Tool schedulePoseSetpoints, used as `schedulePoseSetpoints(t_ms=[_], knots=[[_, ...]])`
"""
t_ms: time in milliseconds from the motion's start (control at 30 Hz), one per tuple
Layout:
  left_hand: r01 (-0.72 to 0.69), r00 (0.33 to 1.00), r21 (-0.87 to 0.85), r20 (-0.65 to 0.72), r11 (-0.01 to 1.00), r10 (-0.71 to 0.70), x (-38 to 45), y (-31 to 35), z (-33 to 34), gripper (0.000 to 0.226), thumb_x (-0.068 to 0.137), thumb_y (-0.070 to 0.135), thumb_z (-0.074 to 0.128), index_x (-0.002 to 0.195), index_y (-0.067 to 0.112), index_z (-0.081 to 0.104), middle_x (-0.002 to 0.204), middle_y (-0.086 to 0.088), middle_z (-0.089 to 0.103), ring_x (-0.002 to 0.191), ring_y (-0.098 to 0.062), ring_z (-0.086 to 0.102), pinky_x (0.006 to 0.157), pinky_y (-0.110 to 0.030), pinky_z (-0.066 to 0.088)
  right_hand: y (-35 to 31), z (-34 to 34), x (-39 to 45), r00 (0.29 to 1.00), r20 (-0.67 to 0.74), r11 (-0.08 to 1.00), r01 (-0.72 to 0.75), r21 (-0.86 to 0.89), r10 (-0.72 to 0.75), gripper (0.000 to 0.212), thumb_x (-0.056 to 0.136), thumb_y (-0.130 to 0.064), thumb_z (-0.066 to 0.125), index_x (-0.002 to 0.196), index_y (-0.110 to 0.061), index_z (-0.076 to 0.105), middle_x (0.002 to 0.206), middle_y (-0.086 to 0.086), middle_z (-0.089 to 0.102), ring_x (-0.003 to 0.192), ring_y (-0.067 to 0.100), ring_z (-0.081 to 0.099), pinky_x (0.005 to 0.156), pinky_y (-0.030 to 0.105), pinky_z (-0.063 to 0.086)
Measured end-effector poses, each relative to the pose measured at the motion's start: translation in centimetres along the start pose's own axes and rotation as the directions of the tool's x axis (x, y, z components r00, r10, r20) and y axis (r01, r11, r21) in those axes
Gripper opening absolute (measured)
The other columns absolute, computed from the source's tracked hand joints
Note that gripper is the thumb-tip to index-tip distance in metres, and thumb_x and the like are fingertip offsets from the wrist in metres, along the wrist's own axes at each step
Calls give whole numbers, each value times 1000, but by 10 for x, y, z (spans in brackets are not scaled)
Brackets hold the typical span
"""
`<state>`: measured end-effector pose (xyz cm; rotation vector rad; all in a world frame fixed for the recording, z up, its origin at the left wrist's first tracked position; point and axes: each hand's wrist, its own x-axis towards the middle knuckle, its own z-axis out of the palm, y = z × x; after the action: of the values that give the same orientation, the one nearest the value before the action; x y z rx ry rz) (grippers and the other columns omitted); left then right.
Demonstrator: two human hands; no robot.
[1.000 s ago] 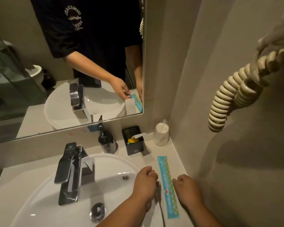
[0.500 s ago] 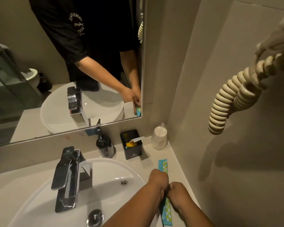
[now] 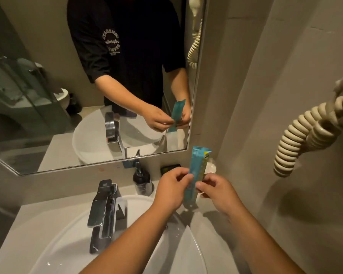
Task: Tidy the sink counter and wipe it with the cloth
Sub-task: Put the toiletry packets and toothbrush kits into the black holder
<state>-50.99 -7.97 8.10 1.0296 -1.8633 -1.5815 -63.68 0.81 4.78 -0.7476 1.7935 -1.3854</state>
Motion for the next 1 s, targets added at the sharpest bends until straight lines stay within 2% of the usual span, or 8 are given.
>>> schedulePoseSetpoints(t_ms=[67,133,233,333,533,767,867,1000], knots=[[-52,997,47,-53,998,54,9,4,-9,15,89,15,62,95,21,74,88,12,72,84,-5,66,78,-23,52,-9,7,18,998,18,998,59,-29,-58,24,83,-6,69,77,-28,74,74,-5,75,71,8,69,64,23,54],[-70,993,78,-93,994,78,18,6,-15,17,90,16,61,96,25,74,88,17,71,85,-1,64,77,-19,50,-14,14,35,995,20,994,100,-46,-100,31,82,-6,70,81,-37,74,83,-9,77,80,10,71,72,29,56],[-50,989,107,-131,993,64,32,4,-21,19,91,19,59,100,27,74,94,14,72,91,-5,65,81,-24,51,-15,23,56,993,30,991,113,-69,-112,34,83,-8,69,83,-42,73,88,-11,77,90,15,71,86,42,57],[-13,988,124,-150,992,32,44,-4,-21,20,92,19,58,102,26,74,97,10,74,93,-10,66,83,-28,51,-11,28,68,996,35,992,88,-92,-85,36,84,-8,70,80,-43,74,88,-10,78,93,16,71,92,47,56],[67,981,209,-192,976,-26,53,-31,-17,21,92,20,59,106,25,73,97,9,74,89,-7,66,85,-31,53,0,29,78,997,68,962,58,-267,-42,11,85,-16,70,89,-26,73,85,-7,75,82,13,69,86,43,56],[135,970,276,-233,952,-71,59,-51,-14,19,92,22,59,104,23,74,98,8,74,89,-9,65,84,-30,53,5,24,91,983,178,913,39,-406,37,13,87,-17,68,83,-29,69,78,-5,72,78,18,68,76,36,55],[107,971,250,-236,962,-47,62,-53,-15,17,91,22,60,101,25,74,92,12,73,84,-2,65,76,-20,50,2,24,97,982,187,905,69,-420,12,6,87,-22,68,82,-24,70,82,3,73,80,25,68,76,41,54],[102,962,225,-272,969,-38,67,-54,-18,12,91,24,61,96,28,71,83,19,69,79,7,62,63,-6,41,2,28,105,983,183,885,111,-452,-29,15,87,-23,67,73,-24,65,75,2,68,73,21,61,70,35,49]])
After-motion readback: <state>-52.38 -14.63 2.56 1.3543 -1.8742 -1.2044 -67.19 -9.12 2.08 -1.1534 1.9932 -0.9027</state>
